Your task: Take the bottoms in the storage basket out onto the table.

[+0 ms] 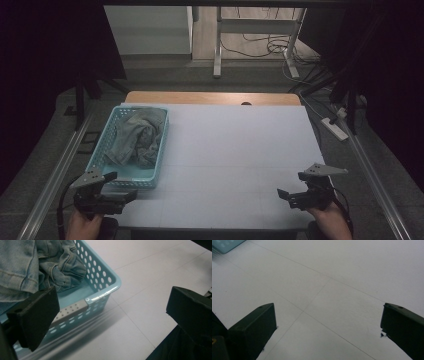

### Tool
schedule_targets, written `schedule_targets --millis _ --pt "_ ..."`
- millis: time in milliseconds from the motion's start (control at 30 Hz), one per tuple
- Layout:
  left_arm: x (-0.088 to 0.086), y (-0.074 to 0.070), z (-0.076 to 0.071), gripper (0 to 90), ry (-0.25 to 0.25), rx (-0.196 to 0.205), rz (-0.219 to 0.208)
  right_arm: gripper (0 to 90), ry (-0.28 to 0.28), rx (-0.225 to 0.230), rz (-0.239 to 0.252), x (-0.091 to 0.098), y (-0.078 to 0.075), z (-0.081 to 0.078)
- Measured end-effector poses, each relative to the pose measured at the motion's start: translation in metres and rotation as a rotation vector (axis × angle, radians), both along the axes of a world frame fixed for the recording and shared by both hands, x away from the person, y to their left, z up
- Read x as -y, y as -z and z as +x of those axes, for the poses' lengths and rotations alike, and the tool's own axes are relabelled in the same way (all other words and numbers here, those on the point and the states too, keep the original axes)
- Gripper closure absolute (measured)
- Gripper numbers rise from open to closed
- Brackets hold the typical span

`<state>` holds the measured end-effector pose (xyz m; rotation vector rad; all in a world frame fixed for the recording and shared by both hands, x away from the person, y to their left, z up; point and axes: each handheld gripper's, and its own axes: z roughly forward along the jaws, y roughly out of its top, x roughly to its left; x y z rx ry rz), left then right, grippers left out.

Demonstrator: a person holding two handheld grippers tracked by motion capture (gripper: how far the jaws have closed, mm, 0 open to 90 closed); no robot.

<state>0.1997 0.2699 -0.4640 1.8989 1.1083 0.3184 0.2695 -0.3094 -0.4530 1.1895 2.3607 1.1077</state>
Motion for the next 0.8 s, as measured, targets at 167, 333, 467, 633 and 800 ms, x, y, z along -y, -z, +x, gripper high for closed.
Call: schedule_targets --millis 167,333,467,633,800 --pt "0.002 -0.004 0.004 0.0 0.04 0.007 0.008 0.6 -0.002 -0.002 -0.002 0.0 0.0 0.0" --pt "0.004 -0.006 0.009 0.0 0.055 0.009 0.009 0.6 -0.004 -0.002 -0.007 -0.001 0.0 0.001" --pt "0.004 -0.007 0.012 0.0 0.057 0.011 0.018 0.6 -0.006 -0.002 -0.008 -0.001 0.001 0.001" --pt "0.003 -0.009 0.018 0.0 0.086 0.014 0.037 1.0 -0.008 -0.002 -0.008 -0.001 0.0 0.001" --pt "0.0 -0.011 0.023 0.0 0.099 0.004 0.024 1.0 -0.01 -0.006 -0.008 -0.001 0.0 0.001"
